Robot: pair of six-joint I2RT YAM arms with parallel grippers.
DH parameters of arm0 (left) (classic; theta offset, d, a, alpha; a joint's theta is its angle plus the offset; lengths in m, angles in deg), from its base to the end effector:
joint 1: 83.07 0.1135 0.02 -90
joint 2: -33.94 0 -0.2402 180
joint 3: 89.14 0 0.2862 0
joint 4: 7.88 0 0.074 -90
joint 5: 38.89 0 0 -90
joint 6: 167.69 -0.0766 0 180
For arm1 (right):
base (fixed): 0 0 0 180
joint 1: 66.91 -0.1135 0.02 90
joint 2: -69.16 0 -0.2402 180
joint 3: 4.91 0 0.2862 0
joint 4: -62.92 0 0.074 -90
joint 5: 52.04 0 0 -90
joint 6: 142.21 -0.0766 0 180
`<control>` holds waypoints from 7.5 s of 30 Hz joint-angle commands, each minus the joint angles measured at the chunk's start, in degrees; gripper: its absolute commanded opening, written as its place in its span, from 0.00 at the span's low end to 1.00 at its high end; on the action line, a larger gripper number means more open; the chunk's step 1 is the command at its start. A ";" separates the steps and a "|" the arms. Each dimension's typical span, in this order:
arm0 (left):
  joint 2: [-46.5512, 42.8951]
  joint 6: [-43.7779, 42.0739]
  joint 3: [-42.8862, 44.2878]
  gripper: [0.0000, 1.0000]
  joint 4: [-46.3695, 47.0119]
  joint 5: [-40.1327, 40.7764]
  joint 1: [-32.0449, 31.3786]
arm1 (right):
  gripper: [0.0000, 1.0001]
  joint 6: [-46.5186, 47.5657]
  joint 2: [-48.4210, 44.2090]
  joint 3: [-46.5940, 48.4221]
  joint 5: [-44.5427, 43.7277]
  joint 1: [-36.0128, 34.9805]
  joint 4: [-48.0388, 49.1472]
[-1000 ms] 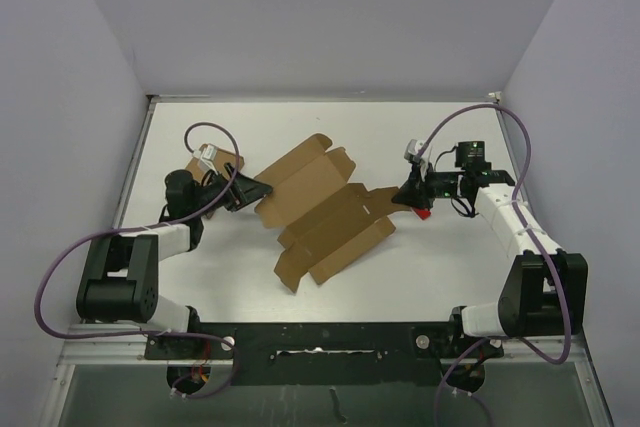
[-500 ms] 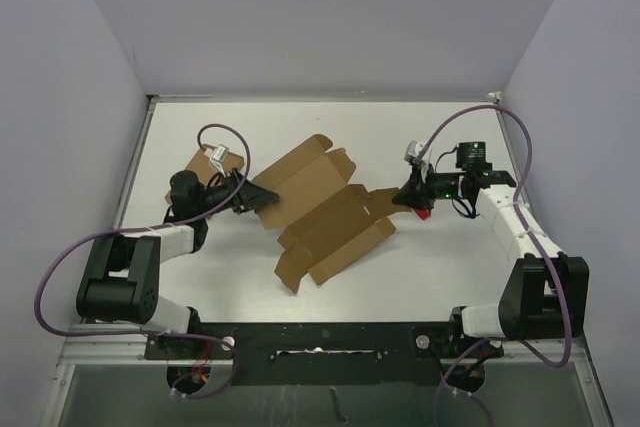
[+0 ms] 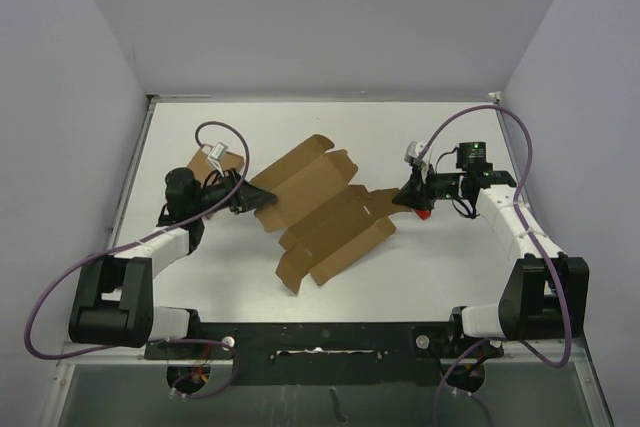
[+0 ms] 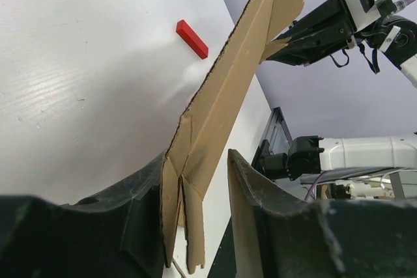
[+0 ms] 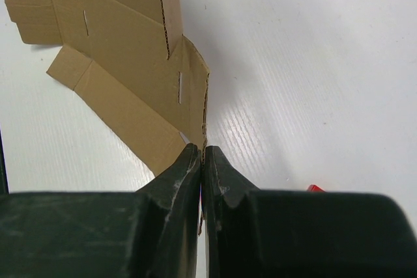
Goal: Fold the paper box
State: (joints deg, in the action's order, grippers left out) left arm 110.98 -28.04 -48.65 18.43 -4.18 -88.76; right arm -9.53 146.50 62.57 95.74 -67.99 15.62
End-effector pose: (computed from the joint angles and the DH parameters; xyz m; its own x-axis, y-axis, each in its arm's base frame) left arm 0.3040 -0.0936 0.1562 -0.7710 -0.3593 -0.5258 0.4229 0.3284 -0.8446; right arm 0.3103 0.0707 0.2024 -0.2998 -0.3672 -0.8805 -0.9141 0.3748 0.1549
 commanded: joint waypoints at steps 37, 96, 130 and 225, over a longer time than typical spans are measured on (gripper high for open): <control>-17.83 -27.05 -4.21 0.00 -6.69 16.66 -13.76 | 0.67 -0.66 -2.76 5.00 9.01 3.32 -5.95; -25.94 -21.42 -6.39 0.00 11.04 0.93 -13.74 | 0.34 10.42 -4.39 9.27 16.02 -3.65 -12.10; -27.00 -25.61 -5.71 0.00 6.01 2.28 -13.65 | 0.52 10.03 -3.81 10.94 16.05 -6.02 -15.76; -23.89 -24.93 -4.65 0.00 -11.26 17.49 -9.35 | 0.41 -9.14 -1.57 1.90 5.77 5.02 4.20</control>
State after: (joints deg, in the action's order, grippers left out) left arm 87.48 -52.85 -55.97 9.01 9.75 -98.90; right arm -18.41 141.71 64.50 103.11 -62.59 17.91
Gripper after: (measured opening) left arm 0.015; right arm 0.526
